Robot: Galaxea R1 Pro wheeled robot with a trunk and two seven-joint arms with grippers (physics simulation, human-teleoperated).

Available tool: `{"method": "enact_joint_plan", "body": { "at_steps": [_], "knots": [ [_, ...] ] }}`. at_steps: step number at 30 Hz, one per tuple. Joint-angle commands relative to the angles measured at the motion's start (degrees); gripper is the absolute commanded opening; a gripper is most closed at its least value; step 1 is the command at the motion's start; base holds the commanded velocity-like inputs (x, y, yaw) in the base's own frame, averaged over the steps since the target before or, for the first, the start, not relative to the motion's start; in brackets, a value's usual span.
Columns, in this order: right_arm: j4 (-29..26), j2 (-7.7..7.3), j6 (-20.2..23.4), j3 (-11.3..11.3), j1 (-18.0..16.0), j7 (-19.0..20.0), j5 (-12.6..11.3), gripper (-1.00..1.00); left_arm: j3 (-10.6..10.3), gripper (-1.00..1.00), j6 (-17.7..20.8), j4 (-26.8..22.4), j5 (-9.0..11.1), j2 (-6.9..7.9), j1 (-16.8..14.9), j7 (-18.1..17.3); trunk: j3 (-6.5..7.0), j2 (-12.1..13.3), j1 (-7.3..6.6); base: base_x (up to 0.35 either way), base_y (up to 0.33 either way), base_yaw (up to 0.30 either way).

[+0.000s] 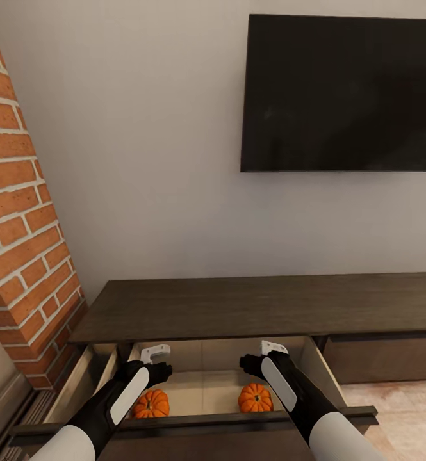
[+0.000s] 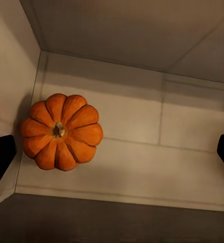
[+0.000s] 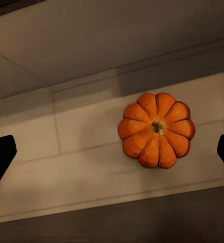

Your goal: Place each of the two pumpkins and all three candles from the living room inside a cabinet in the living room (use any cabinet), then make sure every cabinet is closed, and position the cauldron so it is next to a table in the living room.

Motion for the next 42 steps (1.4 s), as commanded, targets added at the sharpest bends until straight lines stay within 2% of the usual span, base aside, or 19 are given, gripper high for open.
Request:
{"method": "enact_joint_plan", "body": {
  "at_steps": [1,31,42],
  "knots": [
    [-0.1,-0.03,0.1,0.2,0.0,-0.6,-0.6,1.0,-0.3,1.0,0.0,-0.1,0.6,0.08,0.0,0.6,0.12,0.4,-0.26,-0.228,0.0,0.0],
    [-0.2,-0.03,0.0,0.2,0.0,-0.6,-0.6,1.0,-0.2,1.0,0.0,-0.1,0.6,0.08,0.0,0.6,5.51,12.4,-6.85,-0.076,0.0,0.0],
    [-0.2,-0.03,0.0,0.2,0.0,-0.6,-0.6,1.0,-0.3,1.0,0.0,-0.1,0.6,0.08,0.0,0.6,7.48,16.8,-9.26,-0.293,0.0,0.0]
  ]
}}
